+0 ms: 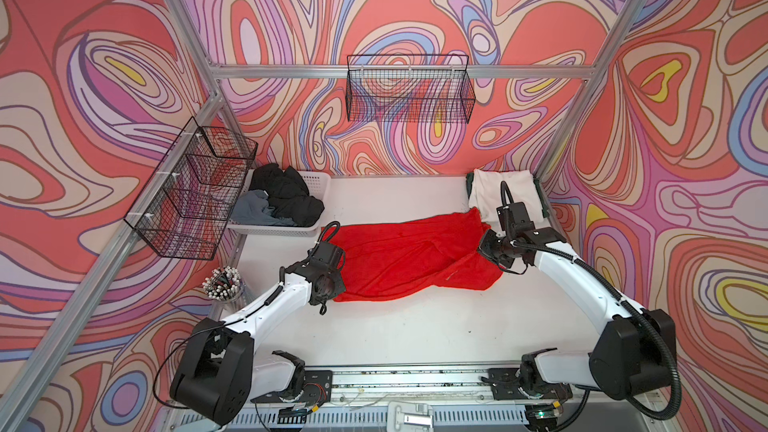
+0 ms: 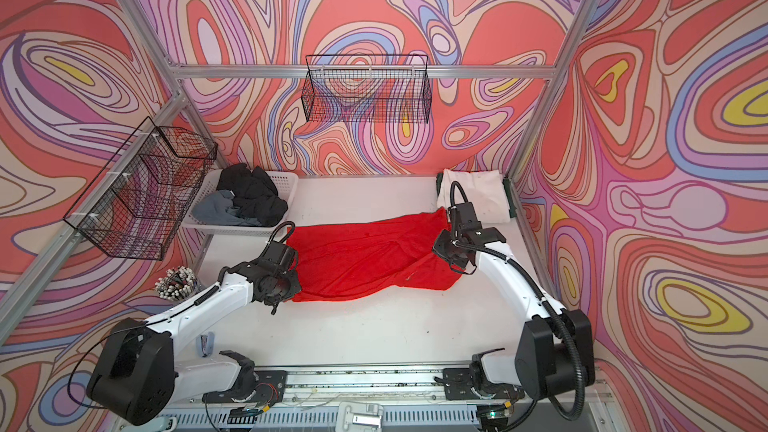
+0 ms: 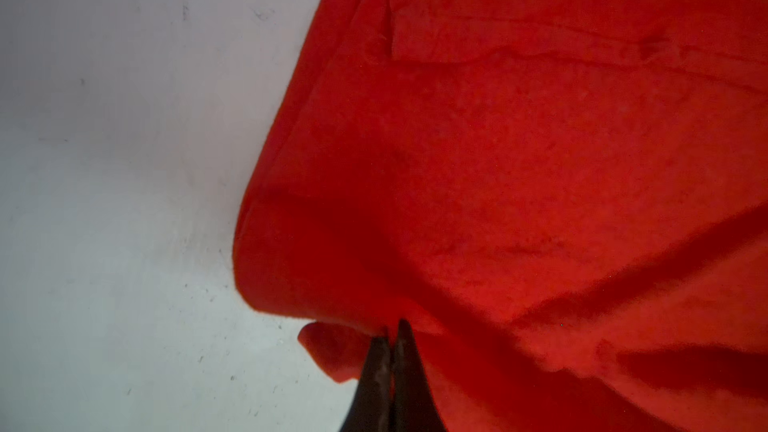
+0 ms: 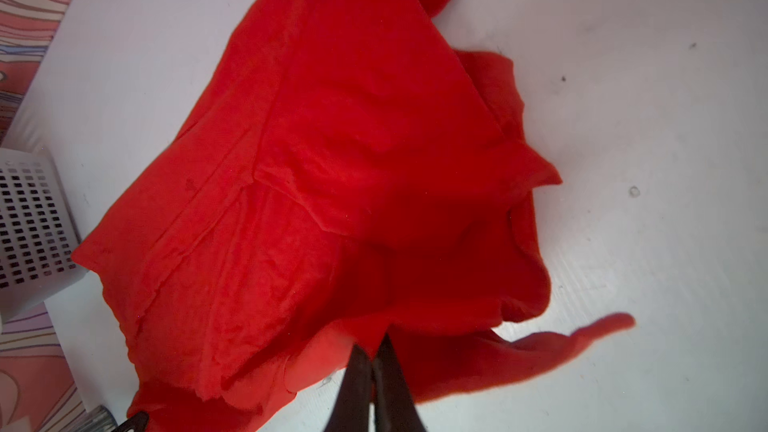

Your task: Fold and stack the t-shirts

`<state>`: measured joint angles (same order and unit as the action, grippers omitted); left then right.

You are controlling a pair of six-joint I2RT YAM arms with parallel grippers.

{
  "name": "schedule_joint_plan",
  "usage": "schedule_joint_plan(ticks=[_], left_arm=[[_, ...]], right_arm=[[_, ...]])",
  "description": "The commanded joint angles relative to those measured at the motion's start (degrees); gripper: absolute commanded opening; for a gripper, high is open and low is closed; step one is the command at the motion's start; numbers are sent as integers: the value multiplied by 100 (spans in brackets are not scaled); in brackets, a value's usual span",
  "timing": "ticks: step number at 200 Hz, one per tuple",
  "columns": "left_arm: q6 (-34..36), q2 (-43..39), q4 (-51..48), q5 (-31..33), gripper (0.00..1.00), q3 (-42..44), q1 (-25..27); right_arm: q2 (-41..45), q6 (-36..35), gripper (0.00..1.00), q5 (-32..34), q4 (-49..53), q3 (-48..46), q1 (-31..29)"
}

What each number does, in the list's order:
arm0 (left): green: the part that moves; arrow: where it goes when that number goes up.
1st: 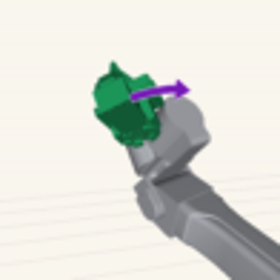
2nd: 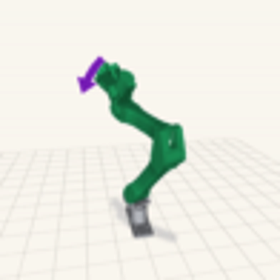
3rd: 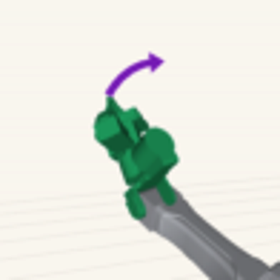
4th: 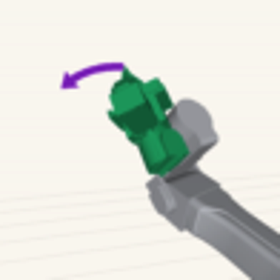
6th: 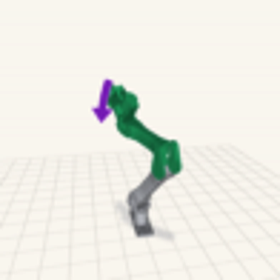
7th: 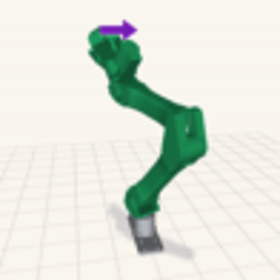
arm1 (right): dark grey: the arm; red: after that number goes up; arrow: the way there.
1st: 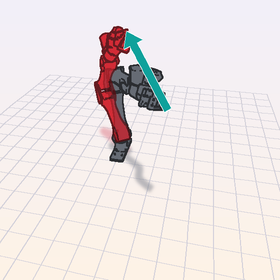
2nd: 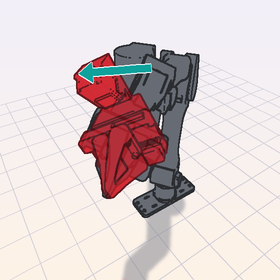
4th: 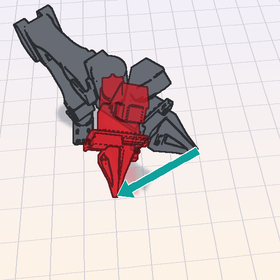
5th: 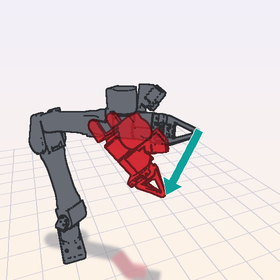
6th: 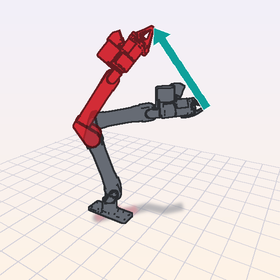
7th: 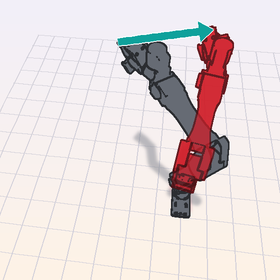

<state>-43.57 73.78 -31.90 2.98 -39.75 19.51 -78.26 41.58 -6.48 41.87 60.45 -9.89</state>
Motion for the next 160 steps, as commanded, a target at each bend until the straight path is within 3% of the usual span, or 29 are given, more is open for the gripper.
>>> schedule_joint_plan(ticks=[1, 52, 160], left_arm=[[379, 190, 52, -237, 0, -269, -210], [498, 696, 240, -234, 0, -719, -375], [658, 1589, 274, -245, 0, -1342, -679]], right_arm=[[-219, -83, 0, -6, -142, 182, 134], [-682, -200, 0, 216, -273, 441, 211], [-1557, -450, 0, -6, -618, 755, 449]])
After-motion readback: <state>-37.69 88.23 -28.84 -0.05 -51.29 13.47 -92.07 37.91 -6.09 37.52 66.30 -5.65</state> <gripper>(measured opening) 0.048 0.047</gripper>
